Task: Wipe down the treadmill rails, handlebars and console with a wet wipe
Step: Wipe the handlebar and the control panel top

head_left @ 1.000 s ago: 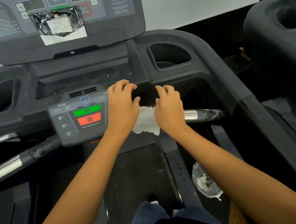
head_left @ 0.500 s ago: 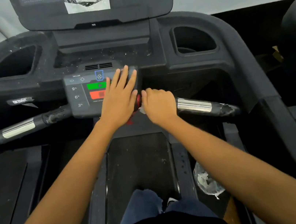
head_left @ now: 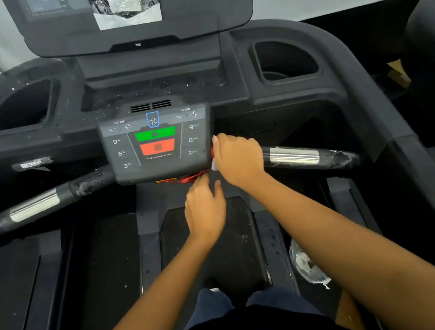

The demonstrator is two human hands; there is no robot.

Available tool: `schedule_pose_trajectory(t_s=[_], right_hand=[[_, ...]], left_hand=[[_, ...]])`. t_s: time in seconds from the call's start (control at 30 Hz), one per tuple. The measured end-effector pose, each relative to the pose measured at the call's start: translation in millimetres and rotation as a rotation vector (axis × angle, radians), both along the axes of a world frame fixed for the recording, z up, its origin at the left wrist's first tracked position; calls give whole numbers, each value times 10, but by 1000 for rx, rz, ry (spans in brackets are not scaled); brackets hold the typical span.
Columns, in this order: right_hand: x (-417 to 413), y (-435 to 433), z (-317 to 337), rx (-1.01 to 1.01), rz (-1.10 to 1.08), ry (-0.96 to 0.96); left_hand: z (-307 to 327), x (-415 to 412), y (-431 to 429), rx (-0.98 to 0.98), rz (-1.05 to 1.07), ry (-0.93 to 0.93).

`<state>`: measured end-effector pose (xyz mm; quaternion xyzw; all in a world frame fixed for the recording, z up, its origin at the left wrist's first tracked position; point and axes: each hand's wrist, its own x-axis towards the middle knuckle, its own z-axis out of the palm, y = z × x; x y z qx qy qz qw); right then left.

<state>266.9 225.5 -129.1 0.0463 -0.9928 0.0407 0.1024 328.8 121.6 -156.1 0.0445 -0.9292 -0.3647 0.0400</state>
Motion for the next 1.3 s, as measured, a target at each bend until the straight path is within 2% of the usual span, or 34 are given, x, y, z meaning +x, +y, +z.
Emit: schedule_pose_trajectory(t_s=[0.07,0.17,0.27,0.37,0.5,0.6,0.67,0.73,0.9,0.93,1.0,1.1,1.2,1.3], right_hand=[[60,186,-84,59,10,27],[67,375,-118,134,-104,-27],[30,331,-61,102,-138,-64],[21,64,46,27,-113,-81],[136,19,-79,-95,39,130],[345,221,-285,-6,62,116],[392,118,-282,30,-37,100],[285,-70,-174,-18,-50,51],[-115,47,289,-162,94,-457],[-74,31,272,-131,68,-431],[139,-100,78,9,-46,-198],[401,-245,-210,117,-152,-1],[315,-195,-110,98,-75,-58],[29,-150,163,-71,-29,-241]], left_hand=[[-16,64,36,105,85,-6],[-85,181,27,106,95,112],[-185,249,-56,33,31,227],[-211,231,-91,-71,-31,257],[-65,135,-61,-147,-124,397],[176,-122,-67,-169,-172,525],[295,-405,-106,-297,-219,574],[377,-668,-158,-417,-247,513],[430,-957,-266,-540,-321,404],[426,-965,-273,-546,-333,407],[417,-970,-286,-548,-343,405],[407,-973,-295,-563,-347,402],[415,-969,-293,-560,-351,398],[422,-991,-297,-549,-348,402]])
